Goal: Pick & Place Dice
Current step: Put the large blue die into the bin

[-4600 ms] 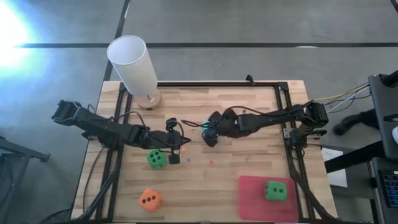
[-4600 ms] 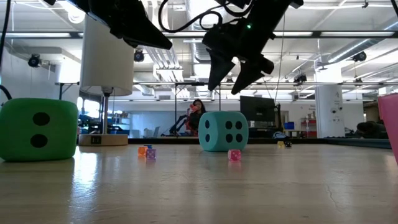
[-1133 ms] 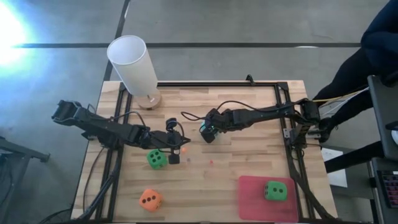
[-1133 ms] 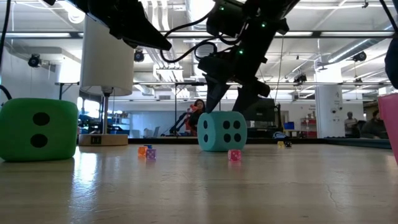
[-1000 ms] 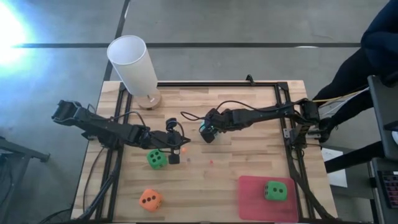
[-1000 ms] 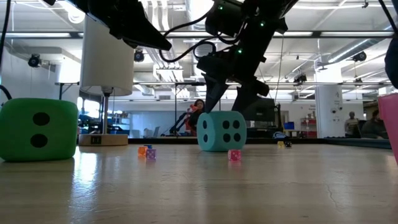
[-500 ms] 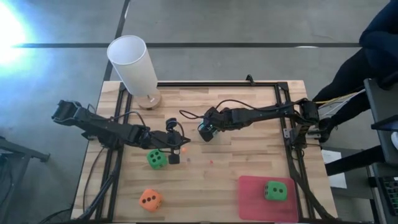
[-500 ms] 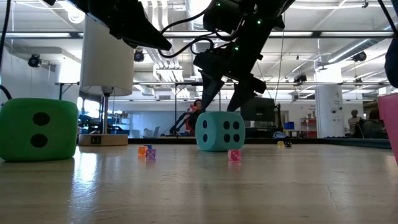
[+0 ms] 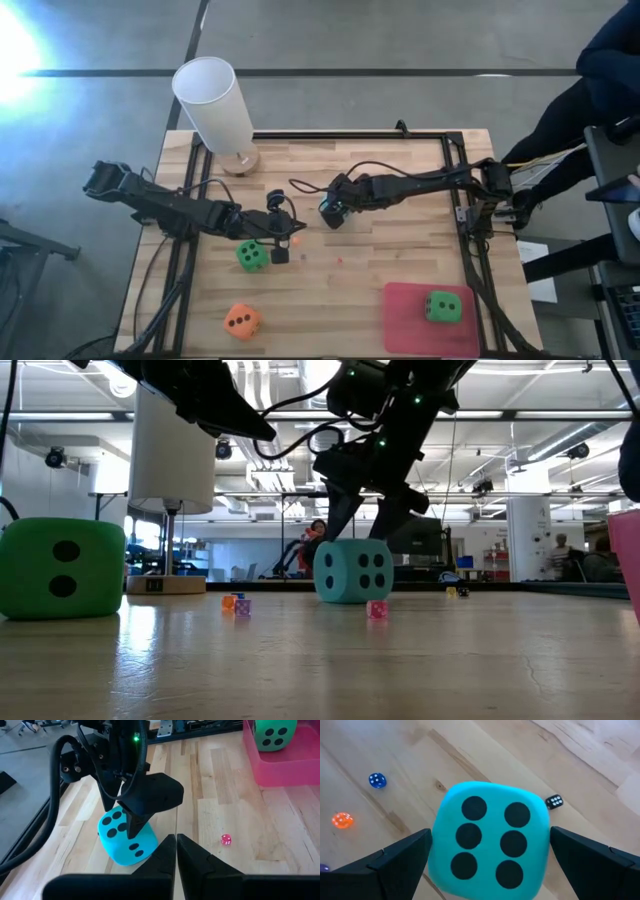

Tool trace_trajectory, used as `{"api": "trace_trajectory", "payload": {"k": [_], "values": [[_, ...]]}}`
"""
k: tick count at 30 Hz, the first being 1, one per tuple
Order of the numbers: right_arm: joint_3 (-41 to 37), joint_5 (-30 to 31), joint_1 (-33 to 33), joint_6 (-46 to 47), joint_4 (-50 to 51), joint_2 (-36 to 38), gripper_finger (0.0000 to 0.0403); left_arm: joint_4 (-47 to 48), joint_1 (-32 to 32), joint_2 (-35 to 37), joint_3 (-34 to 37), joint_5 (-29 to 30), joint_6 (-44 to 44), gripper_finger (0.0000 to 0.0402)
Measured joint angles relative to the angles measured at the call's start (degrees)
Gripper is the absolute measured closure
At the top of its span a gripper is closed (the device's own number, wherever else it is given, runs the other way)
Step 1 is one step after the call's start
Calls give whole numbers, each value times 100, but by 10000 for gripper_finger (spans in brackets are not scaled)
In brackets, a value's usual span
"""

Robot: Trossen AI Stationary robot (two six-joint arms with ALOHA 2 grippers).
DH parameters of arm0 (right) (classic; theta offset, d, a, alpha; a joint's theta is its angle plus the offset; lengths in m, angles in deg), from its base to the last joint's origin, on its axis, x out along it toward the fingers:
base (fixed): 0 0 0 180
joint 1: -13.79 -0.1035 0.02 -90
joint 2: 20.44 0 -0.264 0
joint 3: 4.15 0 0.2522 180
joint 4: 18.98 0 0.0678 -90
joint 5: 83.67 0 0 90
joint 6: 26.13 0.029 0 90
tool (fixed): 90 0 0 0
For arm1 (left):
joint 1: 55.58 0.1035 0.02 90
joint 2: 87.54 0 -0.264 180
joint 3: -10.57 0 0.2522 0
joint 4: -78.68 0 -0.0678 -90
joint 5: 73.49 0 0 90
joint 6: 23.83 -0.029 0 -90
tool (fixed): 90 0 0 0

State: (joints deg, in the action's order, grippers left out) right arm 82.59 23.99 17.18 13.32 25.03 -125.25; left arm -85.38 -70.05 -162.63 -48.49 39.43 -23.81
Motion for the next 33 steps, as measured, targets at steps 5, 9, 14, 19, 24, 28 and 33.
{"api": "trace_trajectory", "payload": {"k": [5,9,14,19,24,28,33], "values": [[0,-12,0,-3,-63,-20,3,2,-1,-1,0,0,0,382],[-7,-10,-1,-41,-42,-20,3,5,-1,-1,0,0,-1,382],[-10,28,0,-45,1,39,3,31,0,0,0,0,-1,382],[71,34,5,-56,23,50,3,47,1,-2,0,0,1,382],[78,34,-13,-56,23,50,3,48,1,0,0,0,-1,382],[78,18,-14,-125,21,52,3,50,0,0,0,0,-1,382],[78,26,-44,-217,-16,-15,3,62,-1,0,0,0,1,382]]}}
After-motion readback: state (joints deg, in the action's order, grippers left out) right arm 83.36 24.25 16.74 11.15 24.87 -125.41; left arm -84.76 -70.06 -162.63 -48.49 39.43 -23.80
